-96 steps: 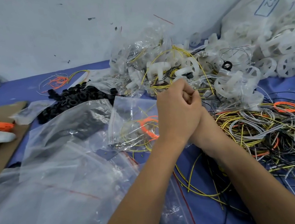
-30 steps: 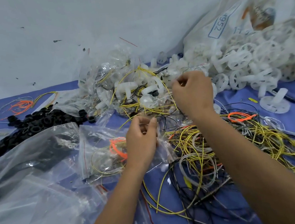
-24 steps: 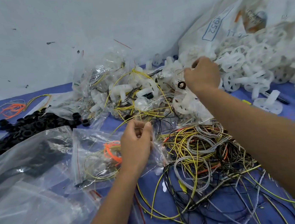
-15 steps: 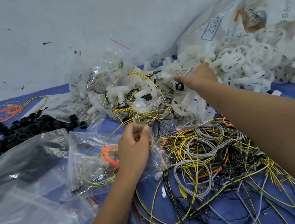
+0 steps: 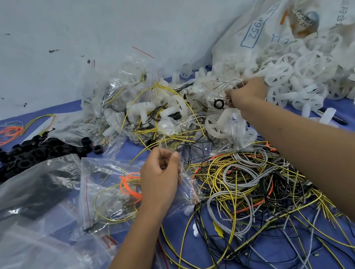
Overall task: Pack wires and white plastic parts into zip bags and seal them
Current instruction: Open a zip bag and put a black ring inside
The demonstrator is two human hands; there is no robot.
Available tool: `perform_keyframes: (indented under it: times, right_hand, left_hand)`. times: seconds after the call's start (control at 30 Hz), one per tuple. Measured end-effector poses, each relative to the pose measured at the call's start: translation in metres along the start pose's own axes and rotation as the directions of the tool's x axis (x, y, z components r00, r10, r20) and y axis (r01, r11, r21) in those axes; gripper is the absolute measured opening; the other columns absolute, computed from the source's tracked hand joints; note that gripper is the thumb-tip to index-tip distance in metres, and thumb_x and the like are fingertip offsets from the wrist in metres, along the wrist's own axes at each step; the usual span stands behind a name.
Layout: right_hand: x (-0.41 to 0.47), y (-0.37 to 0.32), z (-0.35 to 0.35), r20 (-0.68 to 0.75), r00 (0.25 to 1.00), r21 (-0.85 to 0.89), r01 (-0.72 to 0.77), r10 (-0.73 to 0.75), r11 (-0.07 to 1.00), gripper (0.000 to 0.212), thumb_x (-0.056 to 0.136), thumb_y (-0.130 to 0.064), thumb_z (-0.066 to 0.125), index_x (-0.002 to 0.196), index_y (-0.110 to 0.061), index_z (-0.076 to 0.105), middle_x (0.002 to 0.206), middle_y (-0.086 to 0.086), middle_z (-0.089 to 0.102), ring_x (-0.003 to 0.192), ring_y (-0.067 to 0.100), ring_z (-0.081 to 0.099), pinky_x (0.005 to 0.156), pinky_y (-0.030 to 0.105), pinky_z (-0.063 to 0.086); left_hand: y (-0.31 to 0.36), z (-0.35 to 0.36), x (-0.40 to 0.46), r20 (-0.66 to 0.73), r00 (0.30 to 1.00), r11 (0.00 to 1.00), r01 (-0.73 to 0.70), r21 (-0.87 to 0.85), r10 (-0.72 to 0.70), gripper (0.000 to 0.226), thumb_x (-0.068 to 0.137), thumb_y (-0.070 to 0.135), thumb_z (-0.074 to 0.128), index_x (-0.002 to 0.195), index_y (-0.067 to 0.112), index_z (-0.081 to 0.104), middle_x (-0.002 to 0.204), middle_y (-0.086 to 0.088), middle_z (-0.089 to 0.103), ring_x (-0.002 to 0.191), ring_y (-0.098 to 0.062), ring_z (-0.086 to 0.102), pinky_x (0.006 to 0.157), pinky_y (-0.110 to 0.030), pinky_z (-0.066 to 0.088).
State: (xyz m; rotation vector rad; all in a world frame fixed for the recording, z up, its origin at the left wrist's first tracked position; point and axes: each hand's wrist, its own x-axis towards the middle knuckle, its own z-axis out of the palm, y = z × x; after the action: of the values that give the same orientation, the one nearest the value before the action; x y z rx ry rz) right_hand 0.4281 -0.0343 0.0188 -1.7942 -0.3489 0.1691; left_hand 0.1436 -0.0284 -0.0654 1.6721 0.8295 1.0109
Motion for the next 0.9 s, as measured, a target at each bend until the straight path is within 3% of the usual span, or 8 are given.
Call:
perform_keyframes:
  times: [0.13, 0.27, 0.47, 0.53, 0.67, 0.9]
  right_hand:
    - [-0.006, 0.003, -0.01, 0.015, 1.0, 0.138, -0.005, 0.003, 0.99, 0.019, 0.092, -0.005, 0.071, 0.075, -0.003, 0.065, 0.07, 0.015, 0.069, 0.05, 0.021, 0.069, 0.062, 0.04, 0.064]
    - [-0.014, 0.0, -0.022, -0.037, 0.999, 0.207, 0.024, -0.016, 0.978, 0.021, 0.093, -0.005, 0.069, 0.074, -0.004, 0.064, 0.072, 0.015, 0.07, 0.046, 0.015, 0.067, 0.048, 0.024, 0.054]
    - [-0.035, -0.015, -0.033, -0.036, 0.998, 0.359, 0.06, -0.05, 0.931, 0.014, 0.093, -0.003, 0.067, 0.079, -0.003, 0.067, 0.071, 0.012, 0.068, 0.049, 0.014, 0.065, 0.049, 0.021, 0.05]
    - [-0.043, -0.022, -0.035, -0.024, 0.998, 0.407, 0.067, -0.063, 0.911, 0.011, 0.092, -0.004, 0.068, 0.081, -0.003, 0.068, 0.072, 0.012, 0.07, 0.05, 0.012, 0.065, 0.048, 0.02, 0.049]
    - [-0.062, -0.037, -0.039, 0.001, 0.994, 0.509, 0.092, -0.108, 0.856, 0.01, 0.092, -0.005, 0.07, 0.082, -0.005, 0.068, 0.071, 0.009, 0.071, 0.055, 0.014, 0.067, 0.052, 0.02, 0.049]
    - [-0.098, -0.069, -0.045, 0.015, 0.96, 0.589, 0.217, -0.278, 0.779, 0.011, 0.092, -0.005, 0.069, 0.082, -0.004, 0.069, 0.066, 0.006, 0.07, 0.055, 0.016, 0.063, 0.052, 0.022, 0.047]
  left_hand:
    - [0.001, 0.0, -0.001, -0.015, 1.0, 1.0, 0.003, 0.03, -0.002, 0.017, 0.101, 0.026, 0.061, 0.088, 0.016, 0.06, 0.07, -0.008, 0.066, 0.056, -0.02, 0.058, 0.056, -0.042, 0.048]
    - [0.0, -0.001, -0.001, -0.023, 1.0, 0.999, 0.012, 0.04, -0.011, 0.016, 0.1, 0.026, 0.062, 0.088, 0.015, 0.061, 0.073, -0.012, 0.066, 0.058, -0.022, 0.059, 0.06, -0.046, 0.051]
    - [0.0, 0.0, 0.0, -0.034, 0.999, 0.998, 0.033, 0.044, -0.031, 0.016, 0.099, 0.027, 0.064, 0.086, 0.017, 0.061, 0.074, -0.013, 0.066, 0.062, -0.027, 0.059, 0.065, -0.051, 0.053]
    - [0.0, 0.0, 0.0, -0.057, 0.998, 0.997, 0.034, 0.073, -0.029, 0.019, 0.097, 0.029, 0.066, 0.084, 0.017, 0.06, 0.073, -0.01, 0.067, 0.066, -0.03, 0.062, 0.066, -0.048, 0.053]
    - [-0.003, -0.003, 0.001, -0.145, 0.989, 0.975, 0.044, 0.216, -0.013, 0.027, 0.091, 0.037, 0.072, 0.074, 0.02, 0.058, 0.066, 0.004, 0.063, 0.06, -0.008, 0.057, 0.059, -0.028, 0.044]
    - [-0.008, -0.007, 0.004, -0.169, 0.986, 0.964, 0.05, 0.261, -0.005, 0.029, 0.091, 0.04, 0.07, 0.071, 0.024, 0.057, 0.063, 0.006, 0.062, 0.061, -0.005, 0.057, 0.057, -0.025, 0.037]
